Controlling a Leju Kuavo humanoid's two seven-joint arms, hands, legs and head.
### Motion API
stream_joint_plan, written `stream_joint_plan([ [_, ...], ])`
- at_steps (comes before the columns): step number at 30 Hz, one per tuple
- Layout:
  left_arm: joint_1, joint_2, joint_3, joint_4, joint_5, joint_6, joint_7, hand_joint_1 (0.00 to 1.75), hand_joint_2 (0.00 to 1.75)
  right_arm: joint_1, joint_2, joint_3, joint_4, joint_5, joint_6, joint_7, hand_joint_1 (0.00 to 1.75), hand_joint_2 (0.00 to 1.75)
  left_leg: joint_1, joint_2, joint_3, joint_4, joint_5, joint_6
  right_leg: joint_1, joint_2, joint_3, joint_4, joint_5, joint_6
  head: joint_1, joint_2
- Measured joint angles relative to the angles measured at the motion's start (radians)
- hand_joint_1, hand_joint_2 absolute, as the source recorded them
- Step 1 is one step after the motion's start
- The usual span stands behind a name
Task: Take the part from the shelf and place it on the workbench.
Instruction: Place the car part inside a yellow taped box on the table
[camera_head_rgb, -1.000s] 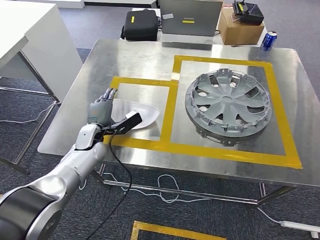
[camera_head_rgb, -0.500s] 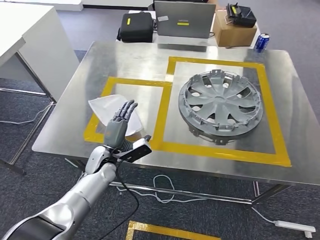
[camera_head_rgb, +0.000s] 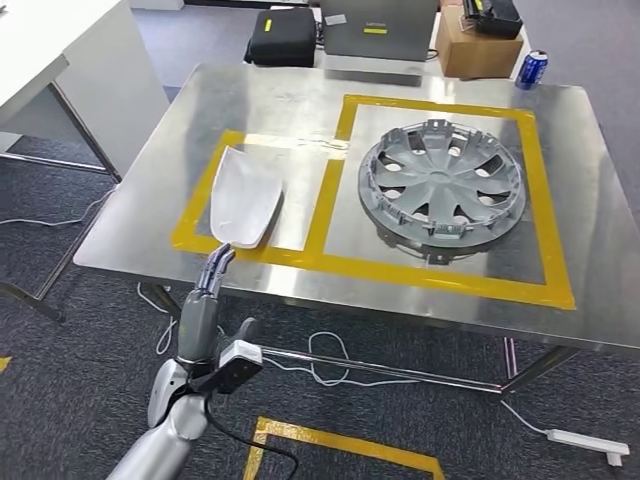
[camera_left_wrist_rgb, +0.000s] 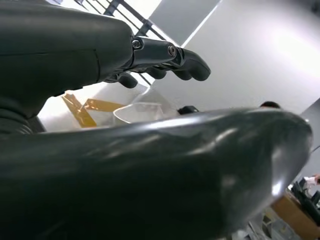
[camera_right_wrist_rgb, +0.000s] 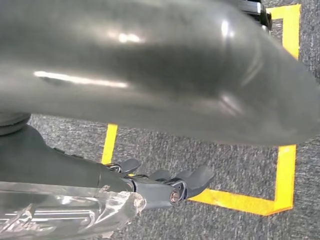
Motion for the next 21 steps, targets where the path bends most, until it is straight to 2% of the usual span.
stream_joint_plan([
  [1,0.013,0.0,0.008,-0.014,0.025,0.0,-0.017,0.0,0.0,0.002,0.0,0.007,-0.001,-0.01,-0.004,0.003,0.0,0.0,-0.005,0.009,0.014,-0.027,0.0,0.001,0.0,-0.01,0.002,-0.005,0.01,0.005,-0.003,0.0],
  [3,0.046,0.0,0.037,-0.037,0.081,0.006,-0.056,0.0,0.0,0.008,0.0,0.027,-0.003,-0.029,-0.015,0.012,0.0,0.0,-0.007,-0.01,0.0,-0.04,0.021,0.006,-0.003,-0.03,0.008,-0.022,0.03,0.016,-0.007,0.0],
  [4,0.063,0.0,0.054,-0.049,0.11,0.012,-0.079,0.0,0.0,0.012,0.0,0.04,-0.004,-0.037,-0.021,0.019,0.0,0.0,-0.007,-0.021,-0.009,-0.042,0.035,0.013,-0.004,-0.026,0.005,-0.022,0.022,0.023,-0.01,0.0],
  [5,0.078,-0.002,0.074,-0.063,0.141,0.017,-0.102,0.0,0.0,0.016,0.0,0.054,-0.004,-0.043,-0.028,0.029,0.0,0.0,-0.005,-0.033,-0.021,-0.045,0.05,0.02,-0.005,-0.01,-0.002,-0.001,-0.007,0.028,-0.009,0.0],
  [6,0.091,-0.004,0.094,-0.079,0.171,0.023,-0.127,0.0,0.0,0.021,0.0,0.071,-0.004,-0.047,-0.036,0.041,0.0,0.0,-0.003,-0.045,-0.036,-0.047,0.066,0.026,-0.005,0.012,-0.015,0.042,-0.054,0.032,-0.008,0.0],
  [8,0.115,-0.008,0.14,-0.112,0.219,0.029,-0.165,0.0,0.0,0.028,0.0,0.11,-0.005,-0.051,-0.059,0.067,0.0,0.0,-0.005,-0.068,-0.069,-0.047,0.093,0.033,-0.001,0.049,-0.042,0.176,-0.159,0.033,-0.004,0.0],
  [9,0.127,-0.009,0.166,-0.125,0.234,0.028,-0.177,0.0,0.0,0.03,0.0,0.132,-0.005,-0.055,-0.071,0.077,0.0,0.0,-0.007,-0.079,-0.086,-0.046,0.107,0.034,0.002,0.056,-0.047,0.232,-0.187,0.03,-0.003,0.0],
  [10,0.138,-0.01,0.193,-0.136,0.245,0.026,-0.186,0.0,0.0,0.033,0.0,0.155,-0.005,-0.059,-0.081,0.084,0.0,0.0,-0.01,-0.09,-0.103,-0.045,0.121,0.035,0.006,0.059,-0.036,0.258,-0.191,0.025,-0.003,0.0],
  [11,0.147,-0.01,0.219,-0.144,0.254,0.022,-0.191,0.0,0.0,0.035,0.0,0.176,-0.005,-0.063,-0.09,0.088,0.0,0.0,-0.012,-0.102,-0.118,-0.045,0.133,0.035,0.01,0.062,-0.005,0.247,-0.178,0.018,-0.003,0.0],
  [12,0.154,-0.011,0.242,-0.151,0.265,0.019,-0.194,0.0,0.0,0.036,0.0,0.196,-0.005,-0.067,-0.098,0.09,0.0,0.0,-0.014,-0.115,-0.131,-0.045,0.146,0.034,0.014,0.07,0.045,0.198,-0.156,0.009,-0.004,0.0],
  [14,0.159,-0.015,0.293,-0.157,0.303,0.006,-0.194,0.0,0.0,0.037,-0.001,0.238,-0.005,-0.081,-0.125,0.086,0.0,0.0,-0.015,-0.138,-0.15,-0.044,0.167,0.029,0.018,0.112,0.163,0.046,-0.145,-0.012,-0.005,0.0],
  [15,0.158,-0.017,0.326,-0.155,0.328,-0.004,-0.194,0.0,0.0,0.036,-0.001,0.262,-0.003,-0.097,-0.149,0.079,0.0,0.0,-0.014,-0.147,-0.156,-0.044,0.176,0.024,0.02,0.131,0.202,-0.014,-0.151,-0.018,-0.005,0.0],
  [16,0.155,-0.018,0.366,-0.145,0.347,-0.014,-0.195,0.0,0.0,0.033,-0.001,0.29,0.003,-0.119,-0.18,0.069,0.0,0.0,-0.013,-0.155,-0.16,-0.046,0.185,0.018,0.022,0.142,0.223,-0.052,-0.16,-0.023,-0.004,0.0],
  [17,0.149,-0.018,0.411,-0.126,0.355,-0.018,-0.197,0.0,0.0,0.029,-0.002,0.32,0.013,-0.143,-0.215,0.056,0.0,0.0,-0.012,-0.163,-0.163,-0.049,0.195,0.012,0.023,0.139,0.228,-0.067,-0.159,-0.025,-0.003,0.0],
  [18,0.143,-0.014,0.457,-0.097,0.348,-0.014,-0.2,0.0,0.0,0.023,-0.001,0.35,0.027,-0.166,-0.247,0.04,0.0,0.0,-0.01,-0.169,-0.165,-0.052,0.203,0.005,0.023,0.128,0.222,-0.071,-0.15,-0.029,-0.002,0.0],
  [19,0.136,-0.011,0.501,-0.062,0.331,-0.001,-0.202,0.0,0.0,0.017,-0.001,0.378,0.04,-0.184,-0.27,0.024,0.0,0.0,-0.009,-0.166,-0.171,-0.048,0.197,0.0,0.021,0.117,0.217,-0.076,-0.14,-0.035,-0.002,0.0],
  [20,0.13,-0.007,0.538,-0.025,0.311,0.015,-0.204,0.0,0.0,0.012,-0.001,0.405,0.053,-0.196,-0.285,0.009,0.0,0.0,-0.009,-0.153,-0.182,-0.032,0.174,-0.006,0.017,0.104,0.21,-0.081,-0.128,-0.041,-0.005,0.0],
  [21,0.123,-0.003,0.569,0.011,0.293,0.029,-0.204,0.0,0.0,0.009,-0.001,0.428,0.065,-0.203,-0.292,-0.001,0.0,0.0,-0.007,-0.133,-0.197,0.004,0.132,-0.012,0.013,0.091,0.201,-0.085,-0.115,-0.044,-0.008,0.0],
])
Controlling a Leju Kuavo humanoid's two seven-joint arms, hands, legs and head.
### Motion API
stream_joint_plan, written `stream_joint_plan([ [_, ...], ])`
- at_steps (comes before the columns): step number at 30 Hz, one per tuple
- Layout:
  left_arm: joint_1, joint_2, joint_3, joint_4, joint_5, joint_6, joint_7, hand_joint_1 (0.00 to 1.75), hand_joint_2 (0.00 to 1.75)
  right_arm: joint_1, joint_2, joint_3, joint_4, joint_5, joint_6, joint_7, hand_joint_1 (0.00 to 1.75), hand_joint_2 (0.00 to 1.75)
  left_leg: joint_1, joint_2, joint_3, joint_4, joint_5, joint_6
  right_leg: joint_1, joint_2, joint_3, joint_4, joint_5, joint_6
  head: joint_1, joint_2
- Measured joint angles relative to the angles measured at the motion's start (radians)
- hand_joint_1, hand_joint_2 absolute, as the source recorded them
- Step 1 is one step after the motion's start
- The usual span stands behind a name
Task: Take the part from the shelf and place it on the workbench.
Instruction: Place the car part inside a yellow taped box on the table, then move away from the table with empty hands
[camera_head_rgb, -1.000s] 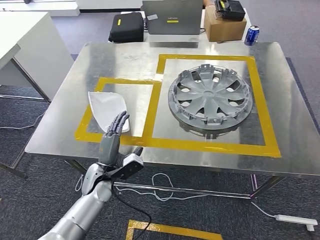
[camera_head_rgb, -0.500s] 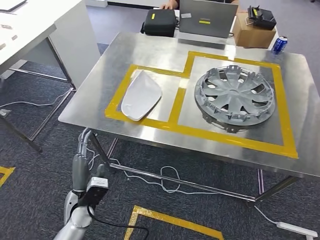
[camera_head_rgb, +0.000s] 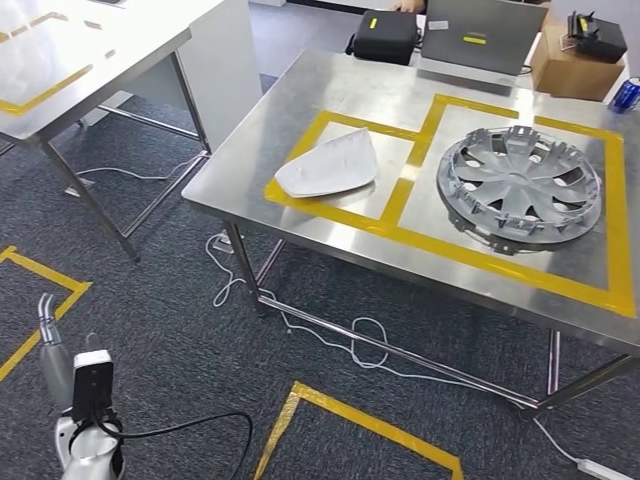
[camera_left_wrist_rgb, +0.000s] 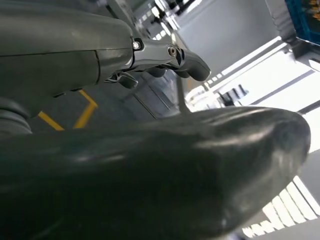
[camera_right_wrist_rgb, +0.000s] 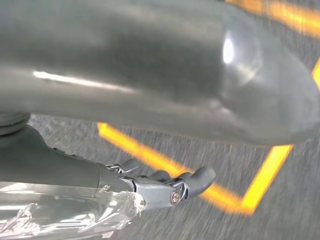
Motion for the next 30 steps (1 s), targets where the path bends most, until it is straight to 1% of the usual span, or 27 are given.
stream_joint_plan([
  [2,-0.015,0.004,0.042,0.061,-0.017,0.015,0.0,0.0,0.0,-0.005,-0.002,0.035,0.019,-0.007,-0.006,-0.013,0.0,0.0,0.009,0.036,-0.038,0.118,-0.1,-0.018,-0.002,-0.028,-0.021,-0.001,0.021,0.0,-0.006,0.0],
  [3,-0.021,0.006,0.057,0.091,-0.017,0.017,0.0,0.0,0.0,-0.006,-0.003,0.048,0.027,-0.009,-0.007,-0.018,0.0,0.0,0.016,0.043,-0.052,0.179,-0.127,-0.027,-0.004,-0.044,-0.033,0.0,0.03,0.003,-0.007,0.0],
  [4,-0.028,0.007,0.07,0.124,-0.013,0.018,0.0,0.0,0.0,-0.007,-0.004,0.06,0.033,-0.01,-0.008,-0.021,0.0,0.0,0.023,0.047,-0.052,0.216,-0.129,-0.036,-0.006,-0.06,-0.046,0.0,0.039,0.007,-0.007,0.0],
  [5,-0.034,0.009,0.083,0.162,-0.009,0.021,0.0,0.0,0.0,-0.008,-0.004,0.071,0.039,-0.012,-0.009,-0.024,0.0,0.0,0.031,0.05,-0.036,0.223,-0.113,-0.045,-0.009,-0.075,-0.058,0.001,0.047,0.013,-0.007,0.0],
  [6,-0.043,0.012,0.095,0.204,-0.005,0.026,0.0,0.0,0.0,-0.01,-0.004,0.083,0.045,-0.015,-0.012,-0.024,0.0,0.0,0.038,0.057,0.002,0.189,-0.085,-0.054,-0.014,-0.089,-0.068,0.003,0.054,0.019,-0.007,0.0],
  [7,-0.053,0.015,0.106,0.249,-0.003,0.031,0.0,0.0,0.0,-0.013,-0.005,0.096,0.052,-0.019,-0.018,-0.022,0.0,0.0,0.046,0.075,0.057,0.124,-0.062,-0.064,-0.016,-0.102,-0.076,0.006,0.06,0.027,-0.008,0.0],
  [8,-0.066,0.018,0.113,0.293,-0.003,0.036,0.0,0.0,0.0,-0.016,-0.006,0.107,0.061,-0.022,-0.025,-0.02,0.0,0.0,0.05,0.095,0.115,0.046,-0.052,-0.071,-0.018,-0.113,-0.084,0.013,0.064,0.035,-0.01,0.0],
  [9,-0.078,0.021,0.118,0.336,-0.004,0.04,0.0,0.0,0.0,-0.019,-0.007,0.119,0.07,-0.026,-0.031,-0.018,0.0,0.0,0.051,0.11,0.157,-0.017,-0.051,-0.068,-0.018,-0.125,-0.09,0.019,0.069,0.044,-0.01,0.0],
  [10,-0.088,0.024,0.122,0.378,-0.007,0.041,0.0,0.0,0.0,-0.022,-0.009,0.129,0.078,-0.027,-0.035,-0.018,0.0,0.0,0.05,0.119,0.18,-0.057,-0.056,-0.061,-0.018,-0.135,-0.095,0.023,0.074,0.052,-0.012,0.0],
  [12,-0.094,0.032,0.134,0.46,-0.012,0.042,0.0,0.0,0.0,-0.026,-0.01,0.146,0.093,-0.027,-0.038,-0.02,0.0,0.0,0.041,0.105,0.172,-0.069,-0.057,-0.032,-0.024,-0.152,-0.098,0.022,0.089,0.068,-0.013,0.0],
  [13,-0.094,0.036,0.141,0.497,-0.009,0.041,0.0,0.0,0.0,-0.027,-0.011,0.152,0.099,-0.026,-0.038,-0.022,0.0,0.0,0.039,0.099,0.163,-0.069,-0.051,-0.02,-0.028,-0.148,-0.101,0.023,0.086,0.074,-0.013,0.0],
  [14,-0.094,0.039,0.146,0.53,-0.002,0.035,0.0,0.0,0.0,-0.027,-0.012,0.158,0.105,-0.025,-0.038,-0.025,0.0,0.0,0.037,0.091,0.155,-0.068,-0.043,-0.008,-0.031,-0.132,-0.108,0.035,0.068,0.079,-0.012,0.0],
  [15,-0.095,0.042,0.15,0.562,0.009,0.023,0.0,0.0,0.0,-0.028,-0.013,0.164,0.11,-0.023,-0.039,-0.028,0.0,0.0,0.037,0.083,0.144,-0.069,-0.033,0.002,-0.032,-0.106,-0.12,0.07,0.031,0.081,-0.011,0.0],
  [17,-0.1,0.047,0.155,0.624,0.03,-0.01,0.0,0.0,0.0,-0.029,-0.015,0.173,0.118,-0.016,-0.042,-0.038,0.0,0.0,0.033,0.064,0.12,-0.069,-0.013,0.014,-0.028,-0.052,-0.156,0.195,-0.07,0.077,-0.009,0.0],
  [18,-0.101,0.049,0.157,0.655,0.032,-0.023,0.001,0.0,0.0,-0.03,-0.016,0.179,0.121,-0.013,-0.043,-0.043,0.0,0.0,0.028,0.053,0.106,-0.068,-0.003,0.018,-0.022,-0.04,-0.169,0.261,-0.107,0.072,-0.008,0.0],
  [19,-0.1,0.05,0.158,0.685,0.03,-0.032,0.003,0.0,0.0,-0.032,-0.016,0.183,0.124,-0.01,-0.043,-0.048,0.0,0.0,0.024,0.04,0.093,-0.067,0.008,0.021,-0.017,-0.035,-0.169,0.299,-0.122,0.066,-0.009,0.0],
  [20,-0.097,0.05,0.159,0.713,0.024,-0.039,0.008,0.0,0.0,-0.033,-0.017,0.188,0.127,-0.006,-0.043,-0.052,0.0,0.0,0.02,0.028,0.081,-0.067,0.018,0.022,-0.01,-0.031,-0.152,0.302,-0.117,0.057,-0.009,0.0],
  [21,-0.095,0.05,0.159,0.738,0.018,-0.046,0.015,0.0,0.0,-0.035,-0.017,0.192,0.13,-0.002,-0.042,-0.056,0.0,0.0,0.017,0.014,0.071,-0.066,0.027,0.022,-0.004,-0.025,-0.115,0.261,-0.094,0.048,-0.009,0.0],
  [22,-0.093,0.05,0.159,0.76,0.013,-0.054,0.02,0.0,0.0,-0.037,-0.017,0.195,0.132,0.001,-0.041,-0.059,0.0,0.0,0.016,0.001,0.062,-0.066,0.036,0.021,0.001,-0.01,-0.063,0.191,-0.069,0.038,-0.009,0.0],
  [23,-0.092,0.049,0.159,0.778,0.01,-0.063,0.026,0.0,0.0,-0.039,-0.018,0.199,0.135,0.003,-0.039,-0.062,0.0,0.0,0.015,-0.011,0.054,-0.066,0.045,0.018,0.003,0.018,-0.009,0.112,-0.057,0.029,-0.01,0.0],
  [24,-0.09,0.049,0.159,0.792,0.008,-0.075,0.034,0.0,0.0,-0.041,-0.018,0.202,0.138,0.006,-0.038,-0.063,0.0,0.0,0.015,-0.022,0.048,-0.067,0.055,0.014,0.005,0.042,0.031,0.05,-0.049,0.025,-0.011,0.0],
  [25,-0.09,0.049,0.16,0.805,0.012,-0.1,0.049,0.0,0.0,-0.043,-0.019,0.205,0.142,0.01,-0.036,-0.065,0.0,0.0,0.016,-0.033,0.044,-0.068,0.064,0.009,0.005,0.06,0.053,0.011,-0.049,0.023,-0.01,0.0],
  [26,-0.088,0.049,0.163,0.819,0.023,-0.142,0.077,0.0,0.0,-0.047,-0.019,0.21,0.147,0.016,-0.033,-0.065,0.0,0.0,0.017,-0.043,0.041,-0.071,0.074,0.004,0.006,0.066,0.057,-0.003,-0.051,0.023,-0.01,0.0],
  [27,-0.085,0.051,0.17,0.832,0.041,-0.195,0.113,0.0,0.0,-0.051,-0.019,0.215,0.154,0.024,-0.03,-0.064,0.0,0.0,0.018,-0.055,0.038,-0.075,0.084,-0.003,0.007,0.055,0.051,-0.002,-0.042,0.021,-0.01,0.0],
  [28,-0.08,0.051,0.179,0.846,0.063,-0.248,0.151,0.0,0.0,-0.055,-0.02,0.22,0.161,0.032,-0.027,-0.062,0.0,0.0,0.018,-0.057,0.033,-0.075,0.087,-0.008,0.006,0.043,0.044,-0.004,-0.034,0.016,-0.009,0.0],
  [29,-0.074,0.05,0.19,0.857,0.082,-0.288,0.188,0.0,0.0,-0.06,-0.02,0.226,0.167,0.041,-0.024,-0.059,0.0,0.0,0.018,-0.043,0.024,-0.067,0.074,-0.012,0.005,0.03,0.038,-0.006,-0.025,0.008,-0.012,0.0],
  [30,-0.067,0.047,0.201,0.865,0.096,-0.311,0.215,0.0,0.0,-0.062,-0.02,0.232,0.173,0.047,-0.021,-0.057,0.0,0.0,0.017,-0.02,0.01,-0.04,0.039,-0.017,0.003,0.015,0.03,-0.009,-0.013,0.002,-0.016,0.0],
])
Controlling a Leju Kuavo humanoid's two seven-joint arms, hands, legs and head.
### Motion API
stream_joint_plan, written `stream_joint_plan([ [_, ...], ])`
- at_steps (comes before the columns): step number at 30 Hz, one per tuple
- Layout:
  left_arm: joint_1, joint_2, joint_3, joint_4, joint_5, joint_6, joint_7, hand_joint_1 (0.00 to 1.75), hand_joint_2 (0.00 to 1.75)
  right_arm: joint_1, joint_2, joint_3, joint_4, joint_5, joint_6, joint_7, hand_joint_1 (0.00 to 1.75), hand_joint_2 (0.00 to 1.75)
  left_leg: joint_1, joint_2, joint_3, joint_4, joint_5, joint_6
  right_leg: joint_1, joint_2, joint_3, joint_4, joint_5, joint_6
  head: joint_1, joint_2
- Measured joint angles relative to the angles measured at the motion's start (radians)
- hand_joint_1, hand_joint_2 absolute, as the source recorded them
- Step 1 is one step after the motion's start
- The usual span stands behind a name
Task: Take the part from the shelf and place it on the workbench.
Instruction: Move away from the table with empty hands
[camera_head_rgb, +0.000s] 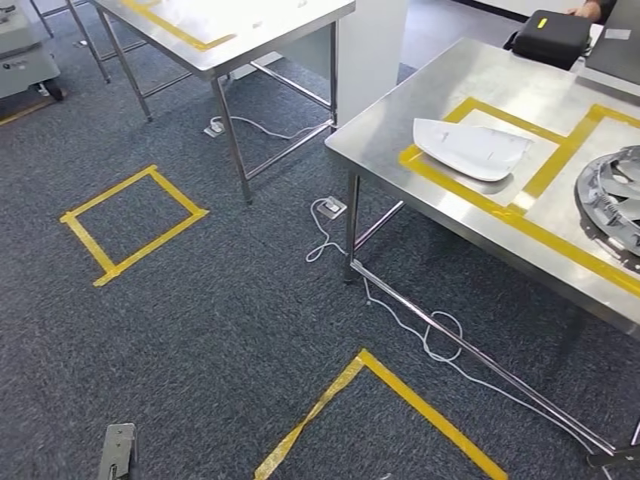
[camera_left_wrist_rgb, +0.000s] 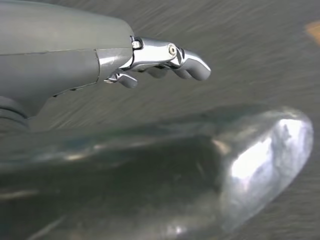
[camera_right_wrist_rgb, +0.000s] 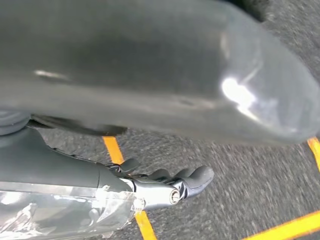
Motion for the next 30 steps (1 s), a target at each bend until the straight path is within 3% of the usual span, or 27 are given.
stream_joint_plan([
  [2,0.005,-0.006,0.015,0.011,0.01,-0.015,0.034,0.0,0.0,-0.003,-0.001,0.01,0.008,0.008,0.004,0.003,0.0,0.0,0.002,0.053,-0.039,0.114,-0.107,-0.01,0.001,-0.031,-0.022,-0.001,0.021,-0.007,-0.007,0.0],
  [3,0.005,-0.008,0.022,0.016,0.012,-0.016,0.047,0.0,0.0,-0.003,-0.003,0.014,0.012,0.011,0.006,0.004,0.0,0.0,0.005,0.064,-0.057,0.186,-0.149,-0.016,0.002,-0.05,-0.036,-0.001,0.031,-0.006,-0.008,0.0],
  [4,0.005,-0.01,0.028,0.02,0.014,-0.016,0.059,0.0,0.0,-0.004,-0.004,0.018,0.016,0.015,0.007,0.005,0.0,0.0,0.007,0.068,-0.065,0.242,-0.165,-0.021,0.003,-0.068,-0.048,0.0,0.04,-0.005,-0.008,0.0],
  [5,0.005,-0.011,0.035,0.024,0.018,-0.015,0.073,0.0,0.0,-0.006,-0.006,0.022,0.02,0.021,0.011,0.006,0.0,0.0,0.01,0.07,-0.059,0.271,-0.158,-0.025,0.003,-0.085,-0.061,0.001,0.048,-0.002,-0.008,0.0],
  [6,0.007,-0.012,0.043,0.027,0.022,-0.016,0.094,0.0,0.0,-0.007,-0.008,0.028,0.024,0.028,0.016,0.008,0.0,0.0,0.012,0.073,-0.033,0.26,-0.133,-0.029,0.003,-0.101,-0.072,0.002,0.055,0.001,-0.008,0.0],
  [7,0.008,-0.013,0.049,0.031,0.025,-0.017,0.115,0.0,0.0,-0.009,-0.01,0.034,0.029,0.036,0.024,0.012,0.0,0.0,0.015,0.083,0.012,0.213,-0.106,-0.032,0.003,-0.114,-0.083,0.004,0.062,0.005,-0.009,0.0],
  [8,0.009,-0.015,0.055,0.033,0.025,-0.019,0.135,0.0,0.0,-0.011,-0.013,0.04,0.033,0.044,0.033,0.017,0.0,0.0,0.016,0.109,0.075,0.14,-0.091,-0.034,0.004,-0.126,-0.091,0.007,0.068,0.01,-0.009,0.0],
  [10,0.007,-0.021,0.061,0.036,0.021,-0.021,0.162,0.0,0.0,-0.014,-0.017,0.053,0.041,0.056,0.045,0.026,0.0,0.0,0.012,0.154,0.176,-0.001,-0.094,-0.023,0.007,-0.148,-0.102,0.016,0.078,0.021,-0.012,0.0],
  [11,0.005,-0.023,0.064,0.037,0.02,-0.021,0.168,0.0,0.0,-0.016,-0.018,0.058,0.044,0.059,0.047,0.029,0.0,0.0,0.008,0.164,0.198,-0.037,-0.101,-0.013,0.008,-0.159,-0.104,0.019,0.083,0.026,-0.014,0.0],
  [13,0.009,-0.026,0.073,0.042,0.023,-0.021,0.177,0.0,0.0,-0.018,-0.021,0.064,0.049,0.064,0.048,0.035,0.0,0.0,0.006,0.149,0.188,-0.047,-0.095,0.013,0.005,-0.167,-0.105,0.02,0.092,0.038,-0.016,0.0],
  [14,0.012,-0.027,0.077,0.044,0.025,-0.021,0.181,0.0,0.0,-0.02,-0.022,0.067,0.05,0.068,0.05,0.036,0.0,0.0,0.007,0.142,0.179,-0.047,-0.087,0.023,0.004,-0.15,-0.11,0.027,0.081,0.044,-0.015,0.0],
  [16,0.013,-0.029,0.084,0.047,0.028,-0.024,0.188,0.0,0.0,-0.027,-0.022,0.081,0.053,0.083,0.055,0.036,0.0,0.0,0.009,0.125,0.156,-0.048,-0.065,0.042,0.003,-0.089,-0.133,0.095,0.007,0.054,-0.012,0.0],
  [18,0.008,-0.032,0.091,0.047,0.032,-0.029,0.192,0.0,0.0,-0.036,-0.022,0.101,0.057,0.099,0.059,0.038,0.0,0.0,0.005,0.099,0.125,-0.047,-0.039,0.05,0.006,-0.048,-0.162,0.228,-0.089,0.053,-0.01,0.0],
  [19,0.007,-0.034,0.095,0.047,0.036,-0.033,0.193,0.0,0.0,-0.039,-0.022,0.109,0.058,0.105,0.061,0.041,0.0,0.0,0.003,0.084,0.108,-0.046,-0.026,0.051,0.008,-0.041,-0.166,0.284,-0.114,0.05,-0.01,0.0],
  [20,0.008,-0.036,0.1,0.047,0.041,-0.037,0.194,0.0,0.0,-0.04,-0.022,0.118,0.059,0.111,0.063,0.044,0.0,0.0,0.002,0.069,0.092,-0.046,-0.013,0.05,0.011,-0.037,-0.158,0.311,-0.116,0.046,-0.011,0.0],
  [21,0.009,-0.038,0.105,0.048,0.047,-0.042,0.195,0.0,0.0,-0.041,-0.022,0.125,0.06,0.117,0.068,0.05,0.0,0.0,0.002,0.054,0.075,-0.045,0.001,0.048,0.012,-0.034,-0.133,0.299,-0.096,0.043,-0.011,0.0],
  [23,0.011,-0.04,0.115,0.049,0.054,-0.051,0.198,0.0,0.0,-0.044,-0.023,0.139,0.062,0.131,0.084,0.058,0.0,0.0,0.003,0.025,0.041,-0.041,0.026,0.04,0.007,-0.007,-0.046,0.178,-0.045,0.042,-0.011,0.0],
  [25,0.01,-0.039,0.121,0.049,0.055,-0.063,0.196,0.0,0.0,-0.05,-0.021,0.156,0.062,0.145,0.1,0.064,0.0,0.0,0.001,0.0,0.017,-0.035,0.048,0.03,-0.002,0.04,0.035,0.041,-0.044,0.041,-0.013,0.0],
  [26,0.01,-0.038,0.124,0.049,0.055,-0.071,0.189,0.0,0.0,-0.052,-0.02,0.164,0.063,0.149,0.106,0.068,0.0,0.0,-0.001,-0.011,0.011,-0.034,0.058,0.026,-0.004,0.054,0.052,0.008,-0.055,0.039,-0.013,0.0],
  [28,0.012,-0.037,0.13,0.049,0.055,-0.089,0.167,0.0,0.0,-0.052,-0.018,0.175,0.063,0.153,0.111,0.074,0.0,0.0,-0.002,-0.034,0.003,-0.037,0.078,0.02,-0.004,0.036,0.047,0.004,-0.055,0.026,-0.015,0.0],
  [29,0.016,-0.037,0.133,0.049,0.056,-0.098,0.156,0.0,0.0,-0.052,-0.018,0.179,0.063,0.155,0.114,0.076,0.0,0.0,-0.003,-0.029,-0.003,-0.034,0.076,0.017,-0.004,0.021,0.042,0.005,-0.05,0.018,-0.015,0.0],
  [30,0.019,-0.037,0.135,0.049,0.058,-0.106,0.148,0.0,0.0,-0.051,-0.018,0.183,0.063,0.158,0.116,0.077,0.0,0.0,-0.004,-0.012,-0.012,-0.017,0.056,0.014,-0.004,0.006,0.036,0.006,-0.042,0.009,-0.019,0.0],
])
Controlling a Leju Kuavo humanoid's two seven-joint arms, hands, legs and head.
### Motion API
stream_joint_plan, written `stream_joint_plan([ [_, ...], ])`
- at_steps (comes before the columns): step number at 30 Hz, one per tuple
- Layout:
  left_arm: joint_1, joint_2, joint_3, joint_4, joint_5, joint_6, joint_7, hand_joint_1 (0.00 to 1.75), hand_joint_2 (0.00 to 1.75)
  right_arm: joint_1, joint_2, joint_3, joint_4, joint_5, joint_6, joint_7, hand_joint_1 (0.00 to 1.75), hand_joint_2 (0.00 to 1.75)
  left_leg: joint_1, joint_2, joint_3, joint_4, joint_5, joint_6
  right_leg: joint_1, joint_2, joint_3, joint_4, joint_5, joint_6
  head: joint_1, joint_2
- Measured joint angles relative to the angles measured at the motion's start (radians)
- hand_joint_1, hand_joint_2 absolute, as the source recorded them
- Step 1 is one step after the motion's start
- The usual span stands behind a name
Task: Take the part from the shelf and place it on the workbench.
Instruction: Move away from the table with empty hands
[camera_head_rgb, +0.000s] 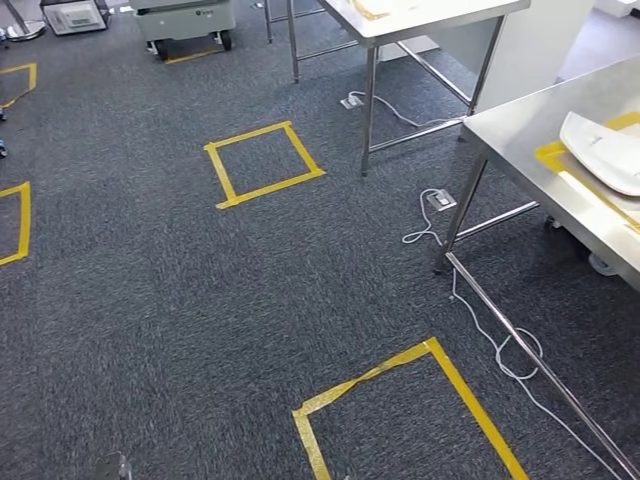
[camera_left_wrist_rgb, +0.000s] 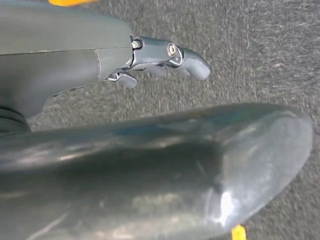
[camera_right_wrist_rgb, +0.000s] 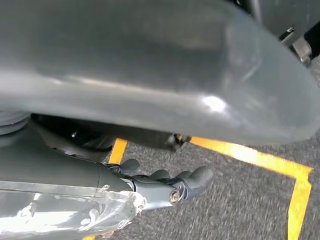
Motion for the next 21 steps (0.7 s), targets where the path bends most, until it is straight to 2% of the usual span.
stream_joint_plan([
  [1,0.001,-0.001,0.003,0.0,0.002,-0.006,-0.006,0.0,0.0,0.001,0.0,0.003,0.0,0.003,0.002,0.001,0.0,0.0,-0.001,0.025,-0.016,0.038,-0.037,-0.003,0.0,-0.016,-0.007,0.0,0.008,-0.008,-0.003,0.0],
  [2,0.0,-0.004,0.006,0.0,0.004,-0.009,-0.01,0.0,0.0,0.002,0.001,0.007,0.0,0.006,0.004,0.002,0.0,0.0,-0.003,0.053,-0.04,0.101,-0.088,-0.005,0.002,-0.03,-0.014,0.0,0.016,-0.013,-0.006,0.0],
  [3,-0.002,-0.006,0.008,0.0,0.006,-0.012,-0.013,0.0,0.0,0.004,0.0,0.01,0.0,0.009,0.006,0.003,0.0,0.0,-0.002,0.07,-0.066,0.179,-0.136,-0.008,0.004,-0.046,-0.022,0.0,0.024,-0.015,-0.008,0.0],
  [4,-0.004,-0.008,0.012,0.0,0.007,-0.012,-0.016,0.0,0.0,0.005,0.0,0.013,0.0,0.012,0.009,0.006,0.0,0.0,0.0,0.077,-0.086,0.248,-0.166,-0.01,0.005,-0.063,-0.03,0.0,0.031,-0.015,-0.008,0.0],
  [5,-0.004,-0.009,0.015,0.0,0.009,-0.011,-0.018,0.0,0.0,0.006,0.0,0.017,0.0,0.015,0.012,0.009,0.0,0.0,0.002,0.081,-0.092,0.291,-0.177,-0.012,0.005,-0.079,-0.037,0.001,0.036,-0.014,-0.008,0.0],
  [6,-0.004,-0.009,0.019,0.0,0.013,-0.009,-0.018,0.0,0.0,0.006,-0.001,0.02,0.0,0.019,0.015,0.012,0.0,0.0,0.003,0.084,-0.076,0.292,-0.169,-0.012,0.005,-0.094,-0.044,0.001,0.04,-0.013,-0.008,0.0],
  [7,-0.003,-0.009,0.024,0.0,0.018,-0.006,-0.018,0.0,0.0,0.006,-0.001,0.024,0.0,0.024,0.018,0.015,0.0,0.0,0.003,0.09,-0.038,0.25,-0.15,-0.011,0.006,-0.108,-0.048,0.001,0.043,-0.011,-0.008,0.0],
  [9,-0.004,-0.009,0.033,0.0,0.026,-0.005,-0.018,0.0,0.0,0.007,-0.001,0.032,0.0,0.035,0.022,0.021,0.0,0.0,0.0,0.128,0.072,0.1,-0.113,-0.007,0.008,-0.133,-0.053,0.002,0.045,-0.006,-0.009,0.0],
  [10,-0.006,-0.009,0.037,0.0,0.028,-0.006,-0.018,0.0,0.0,0.007,-0.001,0.037,0.0,0.041,0.026,0.024,0.0,0.0,-0.003,0.148,0.113,0.039,-0.105,-0.003,0.011,-0.143,-0.055,0.003,0.045,-0.002,-0.008,0.0],
  [11,-0.008,-0.01,0.041,0.0,0.028,-0.008,-0.019,0.0,0.0,0.006,-0.001,0.042,0.0,0.047,0.029,0.029,0.0,0.0,-0.006,0.161,0.136,0.002,-0.105,0.001,0.014,-0.153,-0.055,0.004,0.046,0.002,-0.008,0.0],
  [13,-0.008,-0.01,0.047,0.0,0.028,-0.009,-0.019,0.0,0.0,0.005,-0.001,0.051,-0.001,0.059,0.034,0.037,0.0,0.0,-0.009,0.152,0.137,-0.016,-0.107,0.012,0.016,-0.17,-0.053,0.004,0.048,0.012,-0.006,0.0],
  [14,-0.006,-0.012,0.05,0.0,0.028,-0.009,-0.019,0.0,0.0,0.004,-0.002,0.056,-0.001,0.063,0.035,0.038,0.0,0.0,-0.007,0.142,0.133,-0.019,-0.104,0.019,0.015,-0.163,-0.053,0.008,0.044,0.019,-0.006,0.0],
  [16,-0.006,-0.014,0.057,0.0,0.029,-0.009,-0.021,0.0,0.0,0.002,-0.002,0.064,-0.002,0.069,0.04,0.043,0.0,0.0,-0.003,0.123,0.127,-0.023,-0.095,0.032,0.012,-0.115,-0.078,0.061,0.007,0.03,-0.003,0.0],
  [17,-0.007,-0.015,0.061,0.0,0.032,-0.009,-0.023,0.0,0.0,0.002,-0.003,0.07,-0.003,0.076,0.043,0.047,0.0,0.0,-0.002,0.113,0.122,-0.024,-0.091,0.037,0.01,-0.085,-0.103,0.12,-0.027,0.034,-0.001,0.0],
  [18,-0.01,-0.014,0.065,0.0,0.038,-0.011,-0.026,0.0,0.0,0.0,-0.003,0.077,-0.005,0.087,0.048,0.052,0.0,0.0,-0.003,0.102,0.118,-0.023,-0.088,0.041,0.009,-0.066,-0.133,0.194,-0.064,0.035,0.0,0.0],
  [19,-0.013,-0.014,0.071,0.0,0.047,-0.012,-0.028,0.0,0.0,-0.003,-0.004,0.085,-0.007,0.101,0.055,0.058,0.0,0.0,-0.004,0.09,0.114,-0.023,-0.084,0.043,0.009,-0.058,-0.158,0.261,-0.091,0.036,0.0,0.0],
  [20,-0.015,-0.014,0.079,0.0,0.059,-0.014,-0.027,0.0,0.0,-0.007,-0.005,0.095,-0.009,0.118,0.068,0.069,0.0,0.0,-0.005,0.077,0.112,-0.022,-0.081,0.044,0.009,-0.055,-0.169,0.301,-0.102,0.035,0.0,0.0],
  [21,-0.018,-0.015,0.089,-0.001,0.073,-0.015,-0.024,0.0,0.0,-0.012,-0.006,0.106,-0.013,0.137,0.087,0.085,0.0,0.0,-0.005,0.063,0.11,-0.021,-0.078,0.044,0.009,-0.052,-0.161,0.301,-0.092,0.034,0.0,0.0],
])
